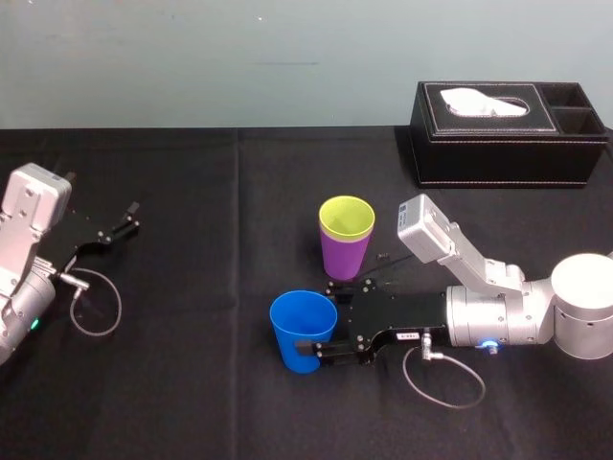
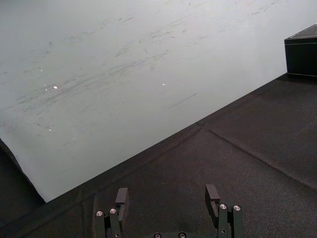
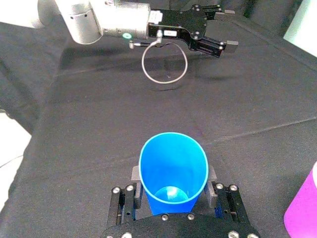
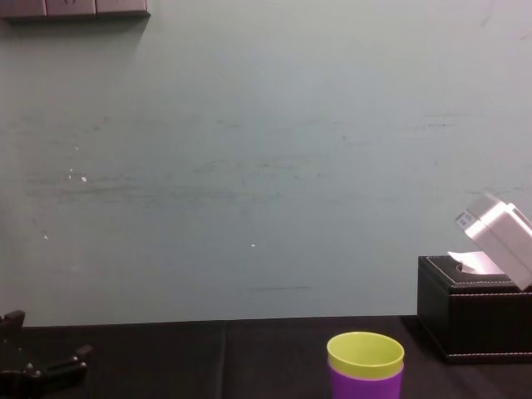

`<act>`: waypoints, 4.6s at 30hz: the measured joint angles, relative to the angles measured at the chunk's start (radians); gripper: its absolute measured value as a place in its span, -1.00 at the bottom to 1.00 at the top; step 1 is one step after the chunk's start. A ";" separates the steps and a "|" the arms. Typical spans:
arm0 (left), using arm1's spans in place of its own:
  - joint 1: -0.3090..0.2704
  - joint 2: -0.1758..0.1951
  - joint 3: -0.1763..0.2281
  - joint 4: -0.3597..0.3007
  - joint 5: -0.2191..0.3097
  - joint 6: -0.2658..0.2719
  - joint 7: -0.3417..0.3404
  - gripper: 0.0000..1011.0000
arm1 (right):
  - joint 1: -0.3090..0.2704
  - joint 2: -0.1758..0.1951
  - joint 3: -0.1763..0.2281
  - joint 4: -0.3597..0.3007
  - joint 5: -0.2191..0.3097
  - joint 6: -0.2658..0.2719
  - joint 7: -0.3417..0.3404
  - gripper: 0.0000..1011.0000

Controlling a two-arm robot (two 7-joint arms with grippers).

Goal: Stack the three plastic cups sequentially using one hand.

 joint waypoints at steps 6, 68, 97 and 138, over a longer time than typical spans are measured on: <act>0.000 0.000 0.000 0.000 0.000 0.000 0.000 1.00 | 0.000 0.000 0.000 0.000 0.000 0.000 0.000 0.43; 0.000 0.000 0.000 0.000 0.000 0.000 0.000 1.00 | 0.104 0.130 0.103 -0.184 0.154 0.190 -0.134 0.43; 0.000 0.000 0.000 0.000 0.000 0.000 0.000 1.00 | 0.168 0.054 0.082 -0.007 0.118 0.170 -0.119 0.43; 0.000 0.000 0.000 0.000 0.000 0.000 0.000 1.00 | 0.175 0.006 0.071 0.069 0.069 0.150 -0.124 0.43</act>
